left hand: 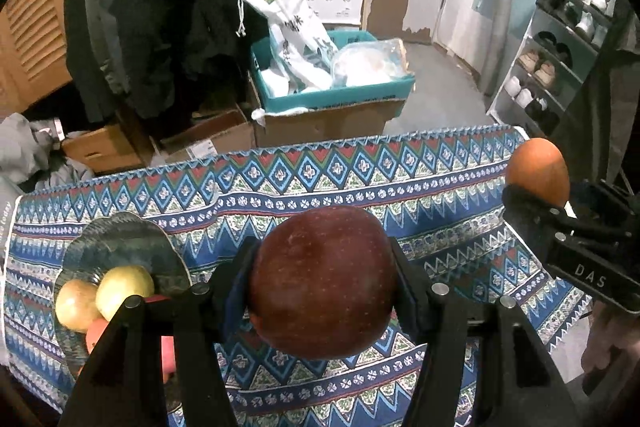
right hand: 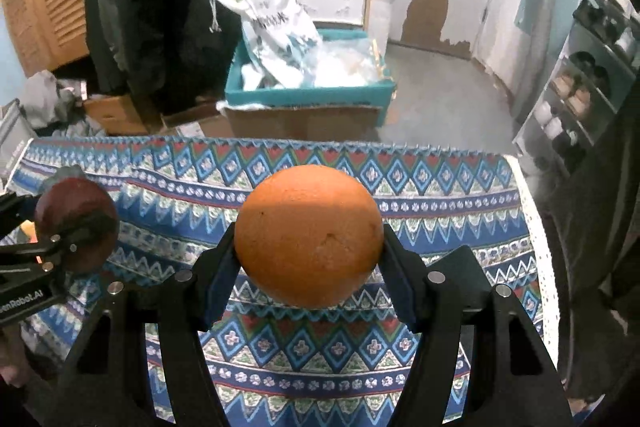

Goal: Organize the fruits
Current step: 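Lift the red apple with the left tool while the right tool carries the orange toward the plate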

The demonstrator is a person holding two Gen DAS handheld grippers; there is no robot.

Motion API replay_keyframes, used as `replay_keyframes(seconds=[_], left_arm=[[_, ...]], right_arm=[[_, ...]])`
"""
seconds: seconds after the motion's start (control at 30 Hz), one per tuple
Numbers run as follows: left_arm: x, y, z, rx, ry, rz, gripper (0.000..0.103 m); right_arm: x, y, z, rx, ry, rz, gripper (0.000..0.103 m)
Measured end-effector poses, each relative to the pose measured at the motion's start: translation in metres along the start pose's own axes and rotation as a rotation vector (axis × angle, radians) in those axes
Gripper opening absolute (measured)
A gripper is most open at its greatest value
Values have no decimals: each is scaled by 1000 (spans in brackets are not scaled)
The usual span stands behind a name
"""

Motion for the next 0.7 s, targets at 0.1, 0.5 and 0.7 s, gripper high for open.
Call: replay_keyframes(seconds=[0.1,0.5,0.7], left_arm=[[-1,2,12,23,-4,-3,63],[-9,0,58,95,-17,-10,63],[-12,-4,74,119,-20,-15,63]], right_arm=[[-5,4,12,24,4,7,66],[-21,15,52,102,20,42,66],[-34,18,68,135,33,69,66]])
Point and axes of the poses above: each gripper's, at about its wrist camera, not at the fingertips, and z roughly against the way its jaws point, x to its right, y to its top, the point moved 8 cm from there along -z, roughly the way its jaws point, and after that the axes turned 9 degrees about -x, right-handed, at the moved point
